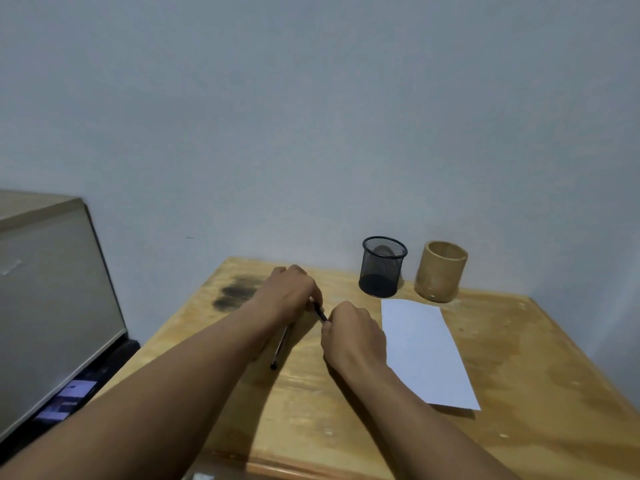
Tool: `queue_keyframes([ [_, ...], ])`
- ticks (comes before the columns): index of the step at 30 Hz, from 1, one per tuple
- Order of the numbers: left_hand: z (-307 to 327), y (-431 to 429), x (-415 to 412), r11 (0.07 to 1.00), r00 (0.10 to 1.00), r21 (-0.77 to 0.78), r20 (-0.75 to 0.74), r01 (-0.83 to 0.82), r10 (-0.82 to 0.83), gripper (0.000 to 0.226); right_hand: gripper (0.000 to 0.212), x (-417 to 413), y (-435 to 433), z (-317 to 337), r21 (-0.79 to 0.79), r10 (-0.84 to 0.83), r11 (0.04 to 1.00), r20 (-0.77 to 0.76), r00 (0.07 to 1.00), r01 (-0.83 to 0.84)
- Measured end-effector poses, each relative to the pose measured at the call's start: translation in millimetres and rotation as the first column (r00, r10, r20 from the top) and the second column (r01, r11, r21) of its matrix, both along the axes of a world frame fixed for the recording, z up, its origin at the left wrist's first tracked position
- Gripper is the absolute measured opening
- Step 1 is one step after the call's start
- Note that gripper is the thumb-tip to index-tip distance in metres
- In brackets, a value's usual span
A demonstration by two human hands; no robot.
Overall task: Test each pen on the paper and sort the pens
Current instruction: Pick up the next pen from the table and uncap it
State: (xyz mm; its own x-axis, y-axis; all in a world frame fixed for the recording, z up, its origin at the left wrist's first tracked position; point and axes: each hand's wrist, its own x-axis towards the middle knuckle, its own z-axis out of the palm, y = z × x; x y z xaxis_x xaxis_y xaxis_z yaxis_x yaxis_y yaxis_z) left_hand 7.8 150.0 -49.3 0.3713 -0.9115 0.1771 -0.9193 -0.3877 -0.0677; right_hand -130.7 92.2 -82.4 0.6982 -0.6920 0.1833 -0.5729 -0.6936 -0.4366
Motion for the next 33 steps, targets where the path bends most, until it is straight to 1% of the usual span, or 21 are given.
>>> queue_keyframes([
  [2,6,1,3,0.998,1.000,-0.050,0.006,0.023,-0.022,0.021,0.016,-3,-5,4,0.012,-0.018,1.000,0.040,0.999,0.017],
  [4,13,2,4,0.994,0.999,-0.107,-0.028,0.023,-0.027,0.018,0.019,-7,-11,11,0.081,-0.034,0.996,0.103,0.994,0.025],
  [5,17,4,5,0.990,0.997,-0.140,-0.078,0.013,-0.024,0.016,0.019,-8,-15,15,0.138,-0.042,0.990,0.141,0.989,0.023],
  [7,23,6,5,0.979,0.971,-0.201,-0.235,-0.015,-0.034,0.012,0.017,-13,-24,27,0.267,-0.044,0.963,0.229,0.972,-0.020],
  [9,29,9,3,0.968,0.923,-0.246,-0.382,-0.052,-0.047,0.008,0.012,-20,-32,39,0.369,-0.034,0.925,0.320,0.947,-0.092],
  [11,34,12,-1,0.954,0.865,-0.284,-0.499,-0.100,-0.058,0.006,0.008,-31,-38,55,0.441,-0.021,0.881,0.393,0.919,-0.169],
  [13,38,15,-5,0.941,0.811,-0.308,-0.581,-0.144,-0.066,0.005,0.008,-44,-42,70,0.559,-0.017,0.788,0.440,0.898,-0.259],
  [15,42,16,-9,0.924,0.748,-0.338,-0.657,-0.178,-0.096,0.006,0.014,-55,-48,80,0.687,-0.034,0.646,0.461,0.887,-0.333],
  [16,45,16,-11,0.912,0.700,-0.361,-0.702,-0.193,-0.130,0.006,0.019,-59,-52,83,0.738,-0.052,0.569,0.472,0.880,-0.362],
  [18,51,15,-19,0.890,0.600,-0.399,-0.775,-0.223,-0.197,0.008,0.028,-65,-58,85,0.798,-0.117,0.424,0.517,0.848,-0.428],
  [20,58,10,-27,0.876,0.537,-0.415,-0.811,-0.248,-0.233,0.011,0.027,-70,-60,85,0.803,-0.237,0.312,0.583,0.777,-0.507],
  [21,60,6,-32,0.870,0.515,-0.421,-0.821,-0.256,-0.246,0.012,0.023,-71,-60,84,0.791,-0.300,0.300,0.609,0.734,-0.533],
  [22,62,2,-36,0.866,0.500,-0.428,-0.826,-0.258,-0.259,0.012,0.017,-71,-59,83,0.779,-0.344,0.334,0.625,0.701,-0.531],
  [24,65,-7,-42,0.863,0.477,-0.439,-0.832,-0.252,-0.284,0.011,0.009,-69,-58,81,0.748,-0.372,0.457,0.652,0.660,-0.481],
  [25,65,-12,-46,0.861,0.460,-0.442,-0.837,-0.251,-0.295,0.011,0.007,-68,-60,80,0.731,-0.375,0.494,0.667,0.643,-0.471],
  [29,66,-28,-63,0.845,0.379,-0.457,-0.860,-0.279,-0.341,0.013,0.013,-70,-70,80,0.687,-0.384,0.546,0.713,0.586,-0.479],
  [31,66,-33,-71,0.835,0.330,-0.466,-0.869,-0.294,-0.369,0.013,0.009,-73,-75,80,0.674,-0.387,0.562,0.727,0.567,-0.480],
  [33,66,-37,-75,0.828,0.302,-0.469,-0.873,-0.306,-0.382,0.011,0.004,-78,-79,81,0.664,-0.383,0.575,0.735,0.559,-0.478],
])
